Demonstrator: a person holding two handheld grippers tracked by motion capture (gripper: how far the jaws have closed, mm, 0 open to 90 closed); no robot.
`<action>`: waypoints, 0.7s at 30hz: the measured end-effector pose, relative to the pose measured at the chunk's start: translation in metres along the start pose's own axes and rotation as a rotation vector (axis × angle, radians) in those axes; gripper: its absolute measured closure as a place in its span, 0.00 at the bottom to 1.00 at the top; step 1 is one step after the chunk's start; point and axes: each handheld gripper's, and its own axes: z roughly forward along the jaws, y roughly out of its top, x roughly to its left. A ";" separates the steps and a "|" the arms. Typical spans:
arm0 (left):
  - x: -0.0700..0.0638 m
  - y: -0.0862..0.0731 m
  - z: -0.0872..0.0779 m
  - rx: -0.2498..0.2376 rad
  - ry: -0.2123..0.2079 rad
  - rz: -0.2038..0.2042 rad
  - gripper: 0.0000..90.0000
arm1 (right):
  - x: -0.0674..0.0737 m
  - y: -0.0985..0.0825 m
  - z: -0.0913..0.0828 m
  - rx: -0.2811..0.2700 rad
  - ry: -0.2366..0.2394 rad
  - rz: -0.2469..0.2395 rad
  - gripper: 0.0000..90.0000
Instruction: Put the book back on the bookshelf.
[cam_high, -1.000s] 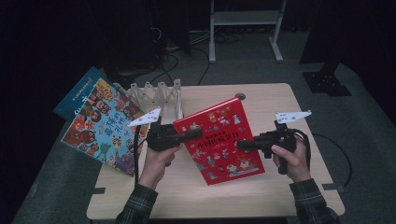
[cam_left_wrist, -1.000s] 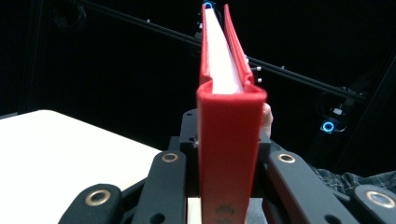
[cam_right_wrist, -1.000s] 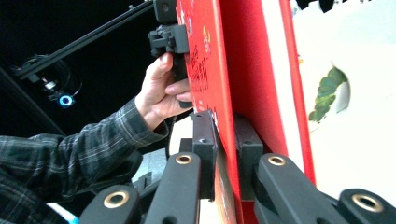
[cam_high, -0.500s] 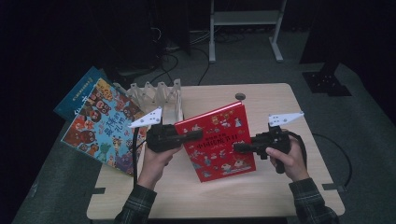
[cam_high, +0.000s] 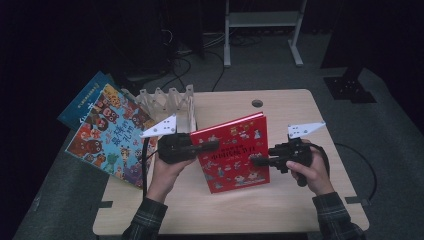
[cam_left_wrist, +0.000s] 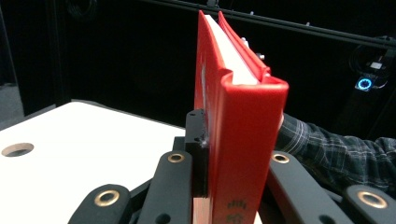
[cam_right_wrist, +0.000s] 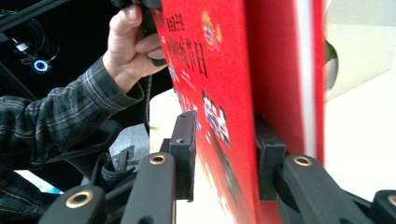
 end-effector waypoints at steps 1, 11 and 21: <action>0.000 0.000 0.000 -0.001 0.001 0.002 0.89 | 0.000 0.000 -0.001 -0.005 0.000 0.001 0.73; -0.001 0.002 -0.004 -0.003 0.025 0.006 0.89 | -0.002 -0.002 -0.007 0.006 -0.049 -0.014 0.70; -0.002 0.004 -0.011 -0.029 0.048 0.011 0.89 | -0.005 -0.004 -0.014 0.005 -0.132 -0.020 0.62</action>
